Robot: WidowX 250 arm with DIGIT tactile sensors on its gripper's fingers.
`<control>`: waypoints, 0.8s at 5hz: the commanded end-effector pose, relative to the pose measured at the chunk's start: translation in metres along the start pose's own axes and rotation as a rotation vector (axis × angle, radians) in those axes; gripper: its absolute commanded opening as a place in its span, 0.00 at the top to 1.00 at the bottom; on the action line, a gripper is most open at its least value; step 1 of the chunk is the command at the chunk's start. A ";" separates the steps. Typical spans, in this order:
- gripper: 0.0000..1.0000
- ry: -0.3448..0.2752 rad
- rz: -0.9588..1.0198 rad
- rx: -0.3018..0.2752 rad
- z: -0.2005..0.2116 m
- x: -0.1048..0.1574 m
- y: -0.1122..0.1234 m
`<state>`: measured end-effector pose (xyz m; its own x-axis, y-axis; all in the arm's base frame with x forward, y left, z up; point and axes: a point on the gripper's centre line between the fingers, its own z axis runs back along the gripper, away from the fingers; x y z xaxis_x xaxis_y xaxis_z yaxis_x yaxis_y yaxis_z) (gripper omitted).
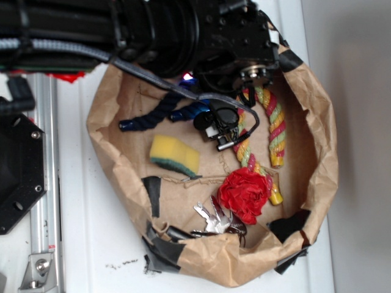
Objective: Grab the blue rope.
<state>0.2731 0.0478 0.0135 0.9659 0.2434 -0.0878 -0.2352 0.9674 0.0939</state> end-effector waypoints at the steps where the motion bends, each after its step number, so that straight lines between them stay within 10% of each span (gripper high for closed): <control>1: 1.00 -0.018 -0.034 0.068 0.002 0.004 0.008; 4: 1.00 -0.106 -0.114 0.010 0.044 -0.005 -0.002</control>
<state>0.2682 0.0350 0.0430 0.9879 0.1440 -0.0574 -0.1378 0.9854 0.0999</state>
